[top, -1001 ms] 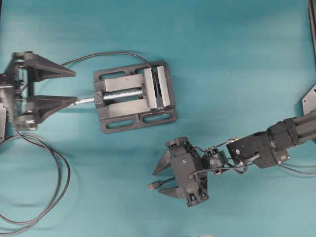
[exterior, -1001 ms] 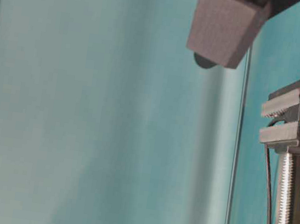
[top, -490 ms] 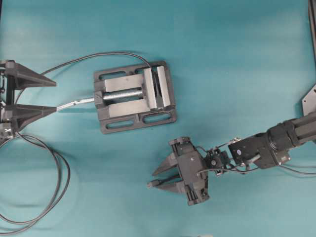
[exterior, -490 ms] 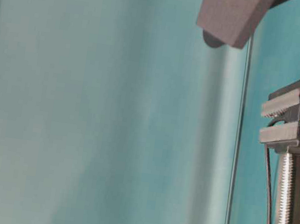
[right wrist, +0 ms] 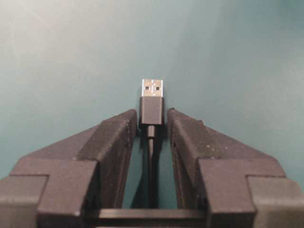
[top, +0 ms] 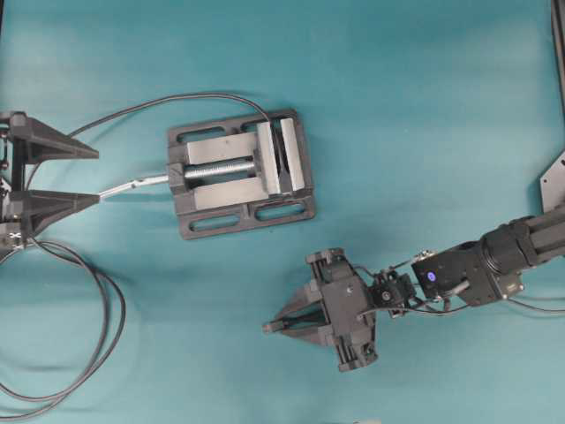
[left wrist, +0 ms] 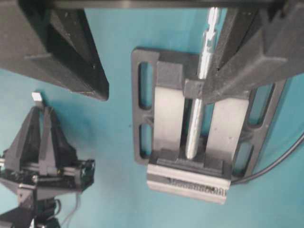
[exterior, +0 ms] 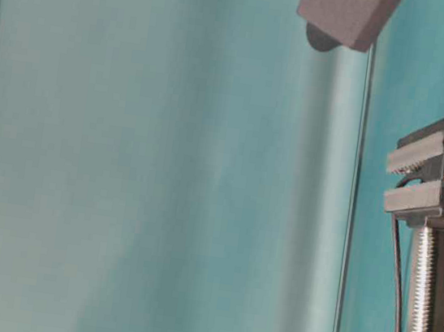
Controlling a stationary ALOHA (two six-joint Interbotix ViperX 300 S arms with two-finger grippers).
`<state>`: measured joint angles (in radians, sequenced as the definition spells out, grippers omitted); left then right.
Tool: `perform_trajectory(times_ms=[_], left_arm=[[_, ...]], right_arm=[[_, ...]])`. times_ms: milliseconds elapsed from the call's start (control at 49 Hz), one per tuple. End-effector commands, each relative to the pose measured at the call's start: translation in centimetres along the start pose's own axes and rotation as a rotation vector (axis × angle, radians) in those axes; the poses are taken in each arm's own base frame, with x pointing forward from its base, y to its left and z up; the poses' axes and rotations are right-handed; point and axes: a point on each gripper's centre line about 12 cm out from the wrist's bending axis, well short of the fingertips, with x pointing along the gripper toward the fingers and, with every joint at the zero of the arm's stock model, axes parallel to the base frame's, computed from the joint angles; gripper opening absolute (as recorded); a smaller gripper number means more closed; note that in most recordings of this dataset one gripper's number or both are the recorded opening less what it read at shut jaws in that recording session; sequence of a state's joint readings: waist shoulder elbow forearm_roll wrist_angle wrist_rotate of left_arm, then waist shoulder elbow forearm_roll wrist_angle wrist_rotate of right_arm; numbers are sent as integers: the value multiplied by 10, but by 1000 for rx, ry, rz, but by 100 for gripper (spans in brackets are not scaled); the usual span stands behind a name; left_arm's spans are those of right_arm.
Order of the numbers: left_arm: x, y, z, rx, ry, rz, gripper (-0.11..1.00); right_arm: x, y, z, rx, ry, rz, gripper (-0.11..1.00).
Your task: Insert the USB cable into the fixed female connector.
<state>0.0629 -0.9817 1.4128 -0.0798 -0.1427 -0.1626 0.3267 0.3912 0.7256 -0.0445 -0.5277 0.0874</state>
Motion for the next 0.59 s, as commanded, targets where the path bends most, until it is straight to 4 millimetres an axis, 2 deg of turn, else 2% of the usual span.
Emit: perform_trajectory(times_ms=[0, 102, 572], left_arm=[[-1, 0, 1, -2, -8, 1, 97], [-3, 2, -5, -2, -5, 2, 97], [-11, 6, -24, -2, 10, 5, 97]], right_arm=[[-2, 11, 3, -17, -5, 24, 29], [-1, 12, 3, -19, -6, 26, 20], [3, 12, 6, -16, -11, 26, 20]])
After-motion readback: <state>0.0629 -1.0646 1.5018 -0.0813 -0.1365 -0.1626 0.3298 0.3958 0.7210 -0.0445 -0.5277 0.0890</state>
